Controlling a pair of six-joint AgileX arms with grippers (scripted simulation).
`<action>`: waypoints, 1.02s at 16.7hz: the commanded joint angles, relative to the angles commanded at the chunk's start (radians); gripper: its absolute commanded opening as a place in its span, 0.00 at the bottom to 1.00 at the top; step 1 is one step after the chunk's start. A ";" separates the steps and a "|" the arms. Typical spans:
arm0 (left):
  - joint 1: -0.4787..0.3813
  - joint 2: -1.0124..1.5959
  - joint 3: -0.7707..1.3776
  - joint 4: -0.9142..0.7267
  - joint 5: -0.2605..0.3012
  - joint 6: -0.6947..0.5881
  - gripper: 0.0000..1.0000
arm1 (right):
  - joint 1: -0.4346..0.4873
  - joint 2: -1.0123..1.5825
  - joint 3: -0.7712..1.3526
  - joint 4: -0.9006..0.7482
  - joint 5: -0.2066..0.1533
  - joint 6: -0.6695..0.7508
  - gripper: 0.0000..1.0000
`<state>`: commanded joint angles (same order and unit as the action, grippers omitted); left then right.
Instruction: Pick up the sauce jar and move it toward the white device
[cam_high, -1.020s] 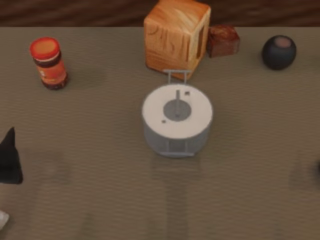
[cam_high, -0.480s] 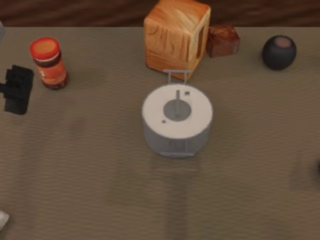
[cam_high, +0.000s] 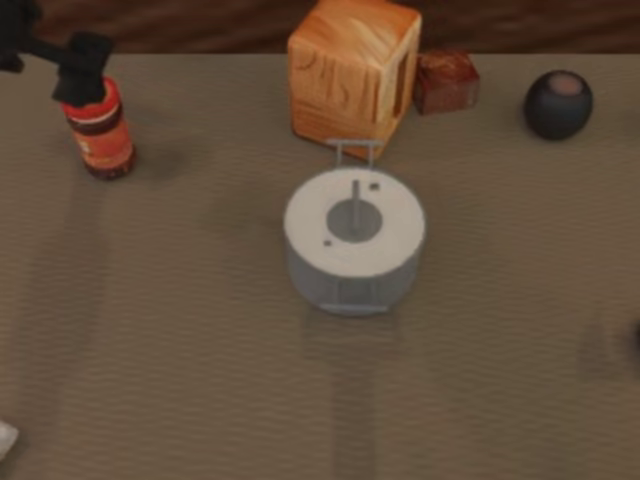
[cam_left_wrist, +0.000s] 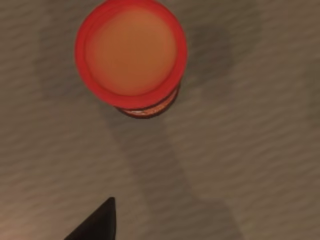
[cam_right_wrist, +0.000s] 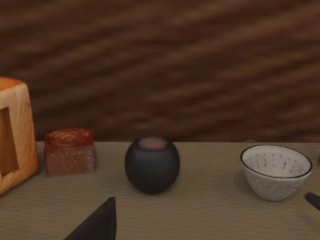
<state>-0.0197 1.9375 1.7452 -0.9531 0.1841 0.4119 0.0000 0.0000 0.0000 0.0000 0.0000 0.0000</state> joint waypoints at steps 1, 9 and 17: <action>0.003 0.084 0.088 -0.032 0.001 0.019 1.00 | 0.000 0.000 0.000 0.000 0.000 0.000 1.00; 0.033 0.547 0.591 -0.203 -0.011 0.122 1.00 | 0.000 0.000 0.000 0.000 0.000 0.000 1.00; 0.031 0.591 0.637 -0.217 -0.014 0.130 1.00 | 0.000 0.000 0.000 0.000 0.000 0.000 1.00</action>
<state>0.0114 2.5281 2.3826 -1.1704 0.1703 0.5422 0.0000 0.0000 0.0000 0.0000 0.0000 0.0000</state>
